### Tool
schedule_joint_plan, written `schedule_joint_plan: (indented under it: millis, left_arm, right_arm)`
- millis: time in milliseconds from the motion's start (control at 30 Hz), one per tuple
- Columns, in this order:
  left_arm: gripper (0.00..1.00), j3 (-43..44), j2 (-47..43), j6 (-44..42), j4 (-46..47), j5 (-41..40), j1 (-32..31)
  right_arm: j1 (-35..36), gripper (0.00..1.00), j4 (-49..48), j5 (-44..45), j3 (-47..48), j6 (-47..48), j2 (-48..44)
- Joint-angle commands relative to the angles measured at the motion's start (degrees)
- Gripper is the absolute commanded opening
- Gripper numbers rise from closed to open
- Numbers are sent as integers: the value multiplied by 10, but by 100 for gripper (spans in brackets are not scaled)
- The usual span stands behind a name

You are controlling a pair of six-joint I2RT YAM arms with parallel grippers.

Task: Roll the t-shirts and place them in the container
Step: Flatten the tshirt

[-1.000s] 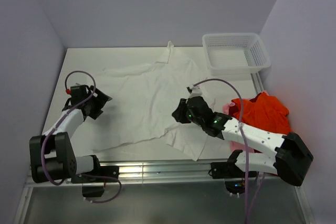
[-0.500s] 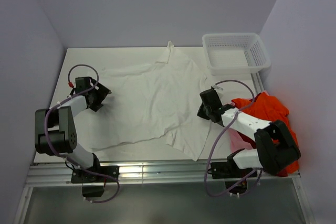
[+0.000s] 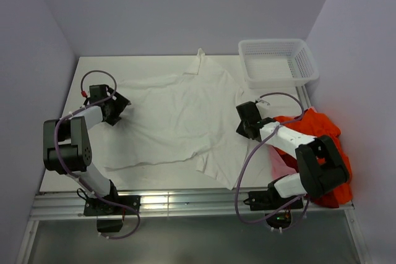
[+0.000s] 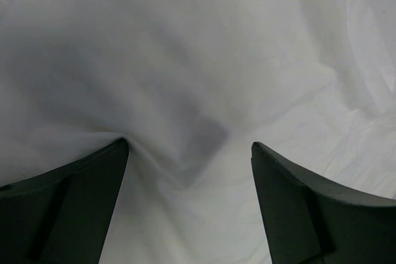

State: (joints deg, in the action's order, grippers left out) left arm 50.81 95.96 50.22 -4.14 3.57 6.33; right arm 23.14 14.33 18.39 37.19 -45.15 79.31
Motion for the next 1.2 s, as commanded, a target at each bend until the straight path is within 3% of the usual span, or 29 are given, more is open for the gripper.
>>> schedule_joint_plan:
  millis: [0, 400, 800, 1033, 1167]
  left_arm:
    - [88, 5, 31, -24, -3, -32, 12]
    - [88, 53, 36, -28, -9, -35, 40]
    - [88, 178, 128, -26, -56, -50, 34]
    - [89, 260, 169, -29, -78, -11, 33]
    - [93, 234, 117, -38, -70, -3, 28]
  right_arm:
    - [-15, 0, 11, 38, 22, -11, 0]
    - [-37, 0, 21, 18, 60, -19, 78]
    - [-74, 0, 45, -10, 151, -32, 160]
    - [-78, 0, 70, -15, 208, -9, 167]
    - [-78, 0, 55, -39, 199, 10, 125]
